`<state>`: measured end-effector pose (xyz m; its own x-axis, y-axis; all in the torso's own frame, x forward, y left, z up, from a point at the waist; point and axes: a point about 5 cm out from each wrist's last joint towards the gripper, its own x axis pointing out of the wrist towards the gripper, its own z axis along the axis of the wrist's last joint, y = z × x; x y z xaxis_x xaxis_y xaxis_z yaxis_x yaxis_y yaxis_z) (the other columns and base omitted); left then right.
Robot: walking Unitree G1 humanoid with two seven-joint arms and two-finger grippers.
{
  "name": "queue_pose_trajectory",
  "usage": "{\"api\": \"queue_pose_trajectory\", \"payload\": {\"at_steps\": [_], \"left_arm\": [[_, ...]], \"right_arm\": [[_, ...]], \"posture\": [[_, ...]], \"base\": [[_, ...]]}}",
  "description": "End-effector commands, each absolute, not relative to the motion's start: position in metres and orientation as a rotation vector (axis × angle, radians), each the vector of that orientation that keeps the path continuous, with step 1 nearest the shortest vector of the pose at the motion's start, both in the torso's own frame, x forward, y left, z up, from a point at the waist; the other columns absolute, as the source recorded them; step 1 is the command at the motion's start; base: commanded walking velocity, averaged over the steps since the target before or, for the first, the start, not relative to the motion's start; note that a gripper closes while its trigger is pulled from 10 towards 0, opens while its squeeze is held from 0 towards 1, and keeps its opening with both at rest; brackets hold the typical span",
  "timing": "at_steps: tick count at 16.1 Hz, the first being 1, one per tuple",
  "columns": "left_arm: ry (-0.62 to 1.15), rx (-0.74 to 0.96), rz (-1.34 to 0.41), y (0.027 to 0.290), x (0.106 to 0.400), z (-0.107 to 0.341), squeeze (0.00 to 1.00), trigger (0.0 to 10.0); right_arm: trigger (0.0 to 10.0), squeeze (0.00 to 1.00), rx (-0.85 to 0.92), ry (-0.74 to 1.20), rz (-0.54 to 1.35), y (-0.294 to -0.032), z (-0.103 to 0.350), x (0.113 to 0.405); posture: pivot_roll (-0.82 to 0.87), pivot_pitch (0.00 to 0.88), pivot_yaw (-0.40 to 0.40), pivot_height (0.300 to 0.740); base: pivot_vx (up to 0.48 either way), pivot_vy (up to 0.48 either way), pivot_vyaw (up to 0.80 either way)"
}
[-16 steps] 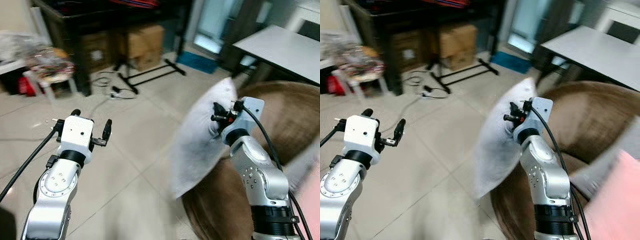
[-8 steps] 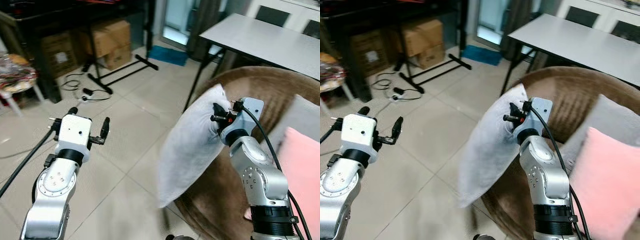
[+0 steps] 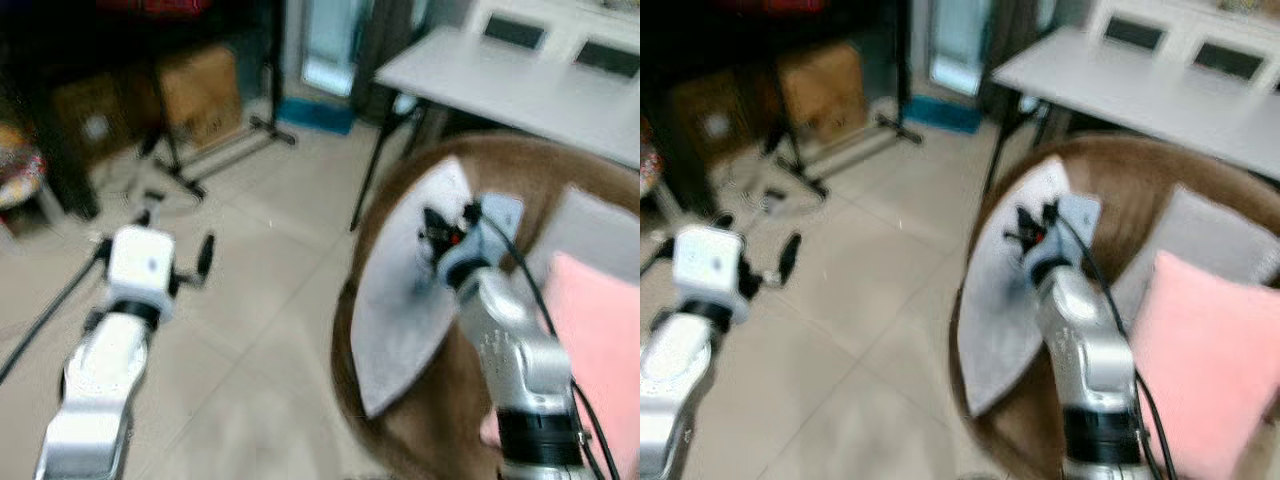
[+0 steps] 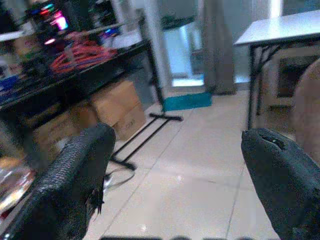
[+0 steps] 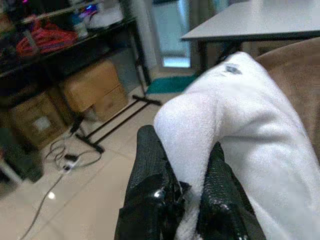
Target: Move the pillow to the sofa from floor
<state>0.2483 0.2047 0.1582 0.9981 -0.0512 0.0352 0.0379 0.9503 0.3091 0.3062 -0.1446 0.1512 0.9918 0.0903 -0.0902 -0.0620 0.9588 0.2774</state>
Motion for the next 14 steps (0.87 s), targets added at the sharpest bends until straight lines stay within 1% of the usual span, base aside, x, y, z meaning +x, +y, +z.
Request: {"api": "queue_pose_trajectory", "payload": {"at_steps": [1,2,9,14], "left_arm": [[-0.048,0.306,-0.075,0.1988,0.2506,0.1583,0.0,10.0],[-0.05,0.307,-0.074,0.1994,0.2509,0.1585,0.0,10.0],[-0.048,0.317,-0.08,0.1998,0.2496,0.1571,0.0,10.0],[-0.037,0.362,-0.068,0.2041,0.2515,0.1561,0.0,10.0]], "right_arm": [[10.0,0.0,0.275,0.04,0.071,-0.1501,0.1642,0.3082],[10.0,0.0,0.267,0.031,0.078,-0.1494,0.1652,0.3085],[10.0,0.0,0.245,0.029,0.1,-0.1456,0.1643,0.3091],[10.0,0.0,0.245,0.032,0.092,-0.1457,0.1631,0.309]], "posture": [[-0.01,0.0,-0.078,0.74],[0.0,0.0,-0.079,0.74],[0.01,0.0,-0.085,0.74],[0.0,0.0,-0.07,0.74]], "base": [[0.277,0.0,-0.8],[0.274,0.0,-0.8],[0.274,0.0,0.0],[0.0,0.0,0.0]]}}
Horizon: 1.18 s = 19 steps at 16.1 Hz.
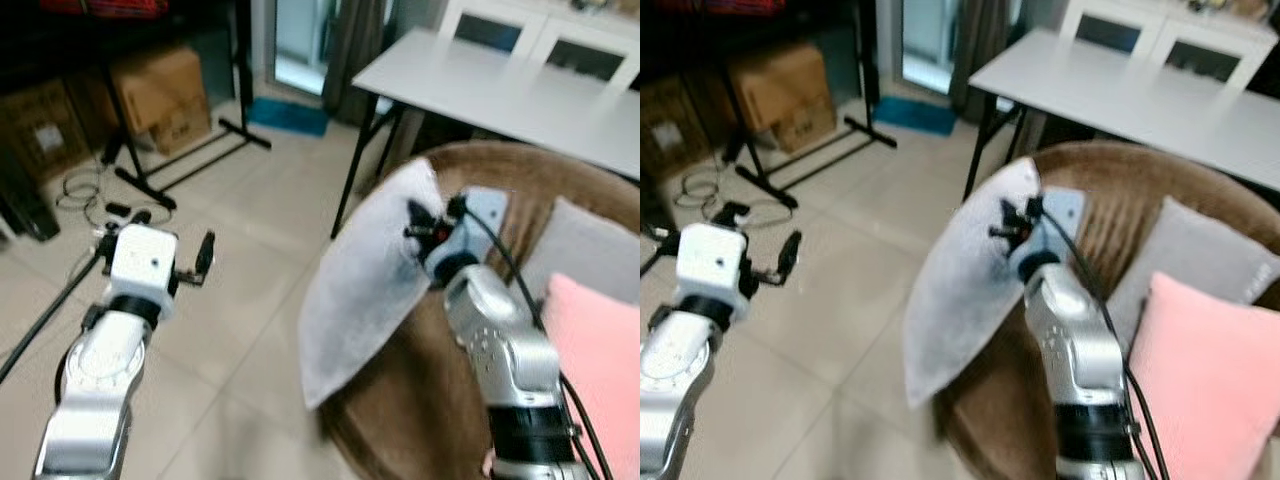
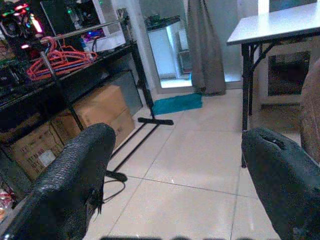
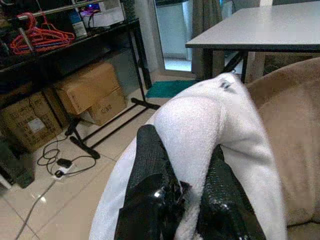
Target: Move the pillow to the sofa from floor
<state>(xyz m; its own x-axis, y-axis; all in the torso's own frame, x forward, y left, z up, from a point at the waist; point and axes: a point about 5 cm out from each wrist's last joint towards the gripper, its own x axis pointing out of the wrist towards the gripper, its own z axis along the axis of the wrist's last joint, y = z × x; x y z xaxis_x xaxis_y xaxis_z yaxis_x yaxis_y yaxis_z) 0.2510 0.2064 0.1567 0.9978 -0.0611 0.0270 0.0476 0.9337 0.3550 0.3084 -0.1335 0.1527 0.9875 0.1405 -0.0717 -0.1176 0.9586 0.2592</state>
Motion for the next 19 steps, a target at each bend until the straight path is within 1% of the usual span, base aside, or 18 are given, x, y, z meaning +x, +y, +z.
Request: {"api": "queue_pose_trajectory", "payload": {"at_steps": [1,4,5,9,15,16,19], "left_arm": [[-0.036,0.363,-0.067,0.2044,0.2518,0.1561,0.0,10.0],[-0.038,0.368,-0.073,0.2027,0.2545,0.1565,0.0,10.0],[-0.038,0.368,-0.077,0.2019,0.2554,0.1564,0.0,10.0],[-0.037,0.364,-0.084,0.1993,0.2565,0.1558,0.0,10.0],[-0.036,0.366,-0.069,0.2012,0.2561,0.1563,0.0,10.0],[-0.041,0.356,-0.078,0.2012,0.2552,0.157,0.0,10.0],[-0.047,0.34,-0.093,0.2003,0.2562,0.158,0.0,10.0]], "right_arm": [[10.0,0.0,0.246,0.032,0.091,-0.1458,0.1628,0.3089],[10.0,0.0,0.254,0.044,0.075,-0.1464,0.1593,0.3065],[10.0,0.0,0.256,0.045,0.073,-0.1462,0.159,0.3059],[10.0,0.0,0.256,0.05,0.071,-0.146,0.1589,0.3056],[10.0,0.0,0.245,0.045,0.096,-0.1415,0.1609,0.31],[10.0,0.0,0.234,0.041,0.103,-0.1401,0.1612,0.3109],[10.0,0.0,0.222,0.034,0.122,-0.1369,0.1623,0.3126]], "posture": [[0.0,0.0,-0.069,0.74],[-0.02,0.0,-0.05,0.74],[-0.02,0.0,-0.046,0.74],[-0.03,0.0,-0.044,0.74],[-0.01,0.0,-0.066,0.74],[0.0,0.0,-0.066,0.74],[-0.01,0.0,-0.063,0.74]], "base": [[0.0,0.0,0.0],[0.0,0.0,0.0],[0.0,0.0,-0.6],[0.0,0.0,-0.8],[0.0,0.0,-0.8],[0.0,0.0,0.0],[0.262,0.0,0.0]]}}
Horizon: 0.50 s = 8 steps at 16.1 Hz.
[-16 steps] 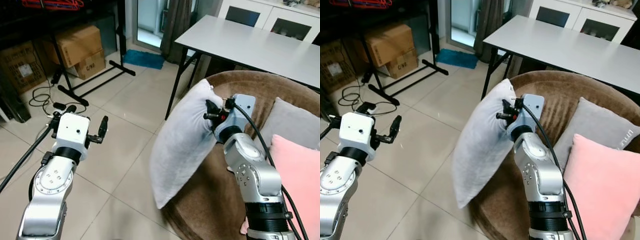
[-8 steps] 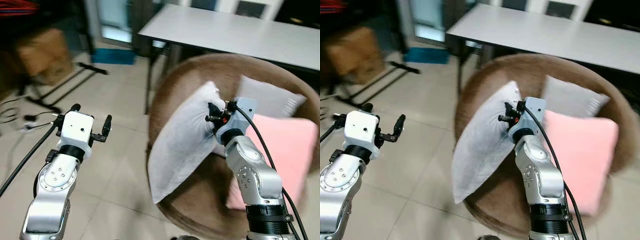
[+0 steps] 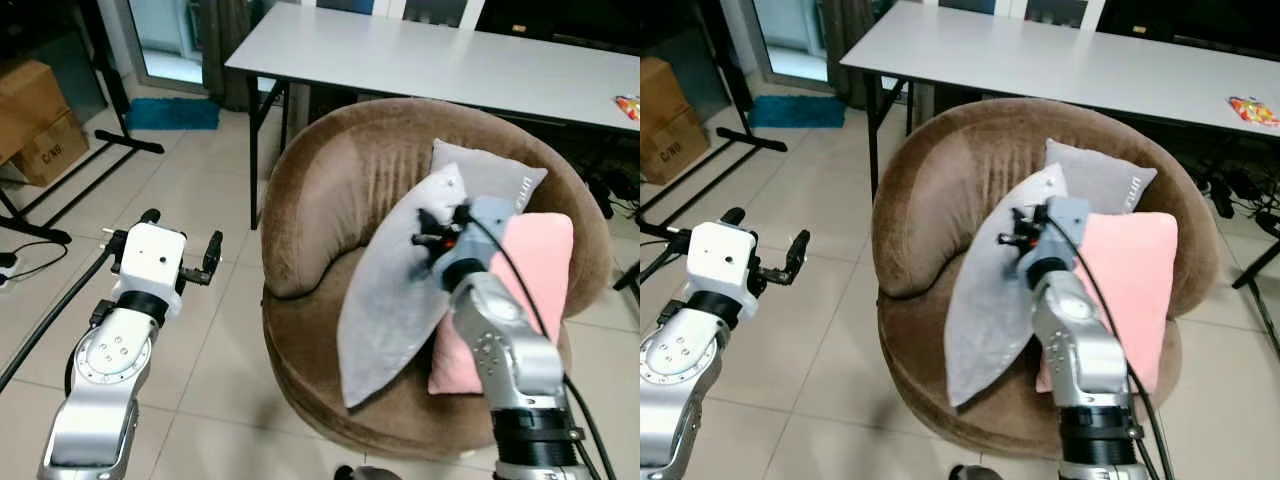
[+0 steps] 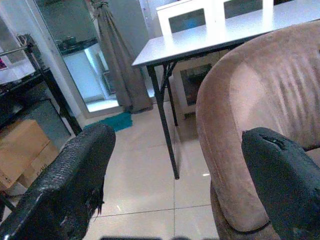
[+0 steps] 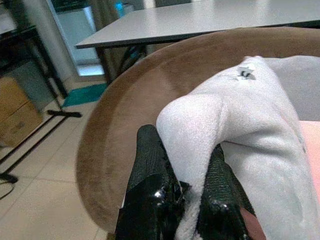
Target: Move the pillow to the sofa from floor
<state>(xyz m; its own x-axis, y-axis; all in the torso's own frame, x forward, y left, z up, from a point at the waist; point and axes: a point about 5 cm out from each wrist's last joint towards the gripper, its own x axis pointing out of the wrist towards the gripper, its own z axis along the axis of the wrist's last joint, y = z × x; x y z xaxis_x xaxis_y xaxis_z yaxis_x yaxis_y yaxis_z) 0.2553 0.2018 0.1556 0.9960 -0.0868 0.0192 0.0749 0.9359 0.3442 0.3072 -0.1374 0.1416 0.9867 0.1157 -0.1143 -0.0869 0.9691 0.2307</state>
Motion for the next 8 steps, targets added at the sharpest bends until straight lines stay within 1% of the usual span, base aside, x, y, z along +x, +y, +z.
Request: {"api": "queue_pose_trajectory", "payload": {"at_steps": [1,7,8], "left_arm": [[-0.046,0.338,-0.095,0.2001,0.2565,0.1579,0.0,10.0],[-0.043,0.328,-0.11,0.1967,0.2568,0.1561,0.0,10.0],[-0.04,0.327,-0.113,0.1966,0.2567,0.1556,0.0,10.0]], "right_arm": [[10.0,0.0,0.221,0.033,0.124,-0.1366,0.1624,0.3129],[10.0,0.0,0.209,0.022,0.151,-0.1345,0.1647,0.3133],[10.0,0.0,0.217,0.037,0.153,-0.1337,0.1631,0.3137]], "posture": [[-0.01,0.0,-0.063,0.74],[-0.02,0.0,-0.067,0.74],[-0.01,0.0,-0.068,0.74]], "base": [[0.289,0.0,0.0],[0.294,0.0,0.0],[0.296,0.0,-0.8]]}}
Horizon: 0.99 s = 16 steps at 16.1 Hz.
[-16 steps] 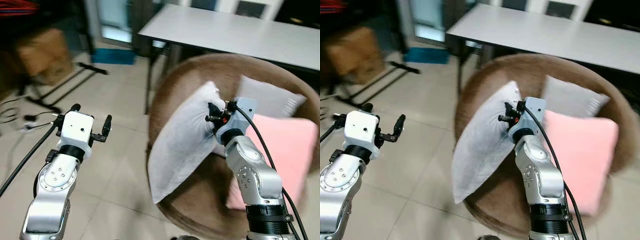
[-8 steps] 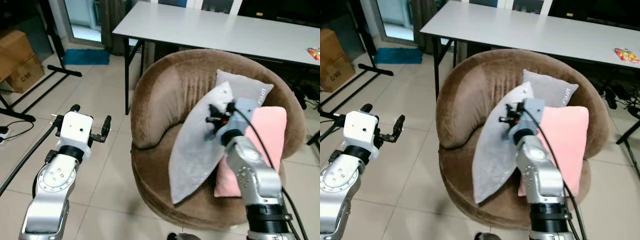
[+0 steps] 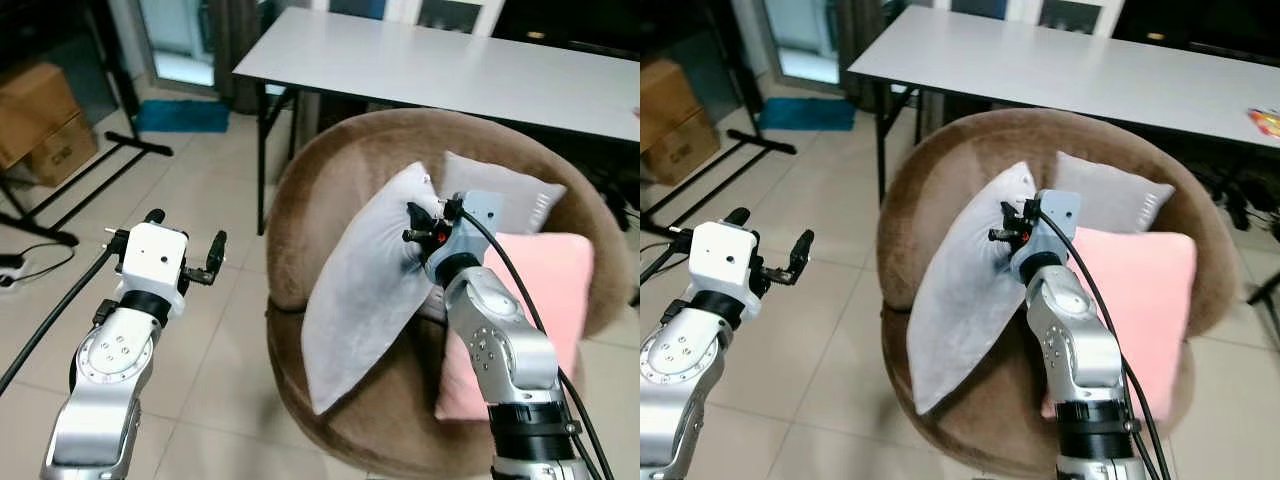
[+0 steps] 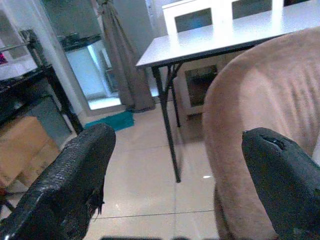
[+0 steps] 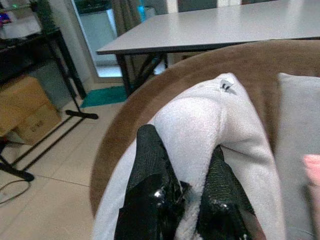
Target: Move the pillow to the sofa from floor
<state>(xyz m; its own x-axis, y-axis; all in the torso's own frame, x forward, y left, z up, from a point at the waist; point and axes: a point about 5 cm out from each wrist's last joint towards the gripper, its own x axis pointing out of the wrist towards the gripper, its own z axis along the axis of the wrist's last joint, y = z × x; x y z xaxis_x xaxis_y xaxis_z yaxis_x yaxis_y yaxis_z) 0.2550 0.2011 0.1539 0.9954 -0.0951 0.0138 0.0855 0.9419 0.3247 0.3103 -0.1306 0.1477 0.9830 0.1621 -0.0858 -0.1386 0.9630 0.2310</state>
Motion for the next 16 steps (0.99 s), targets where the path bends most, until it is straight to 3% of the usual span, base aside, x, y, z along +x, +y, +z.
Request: {"api": "queue_pose_trajectory", "payload": {"at_steps": [1,3,5,16], "left_arm": [[-0.04,0.327,-0.114,0.1967,0.257,0.1556,0.0,10.0],[-0.04,0.327,-0.115,0.197,0.2571,0.1558,0.0,10.0],[-0.038,0.339,-0.111,0.1975,0.2581,0.1554,0.0,10.0],[-0.026,0.361,-0.127,0.1915,0.2557,0.1487,0.0,10.0]], "right_arm": [[10.0,0.0,0.218,0.039,0.154,-0.1335,0.1629,0.3138],[10.0,0.0,0.211,0.034,0.163,-0.1326,0.1632,0.3138],[10.0,0.0,0.201,0.025,0.195,-0.1289,0.1639,0.3133],[10.0,0.0,0.181,0.033,0.225,-0.1284,0.1622,0.3136]], "posture": [[-0.01,0.0,-0.068,0.74],[-0.01,0.0,-0.068,0.74],[-0.02,0.0,-0.067,0.74],[-0.01,0.0,-0.082,0.74]], "base": [[0.296,0.0,-0.8],[0.296,0.0,-0.8],[0.272,0.0,0.0],[0.0,0.0,0.0]]}}
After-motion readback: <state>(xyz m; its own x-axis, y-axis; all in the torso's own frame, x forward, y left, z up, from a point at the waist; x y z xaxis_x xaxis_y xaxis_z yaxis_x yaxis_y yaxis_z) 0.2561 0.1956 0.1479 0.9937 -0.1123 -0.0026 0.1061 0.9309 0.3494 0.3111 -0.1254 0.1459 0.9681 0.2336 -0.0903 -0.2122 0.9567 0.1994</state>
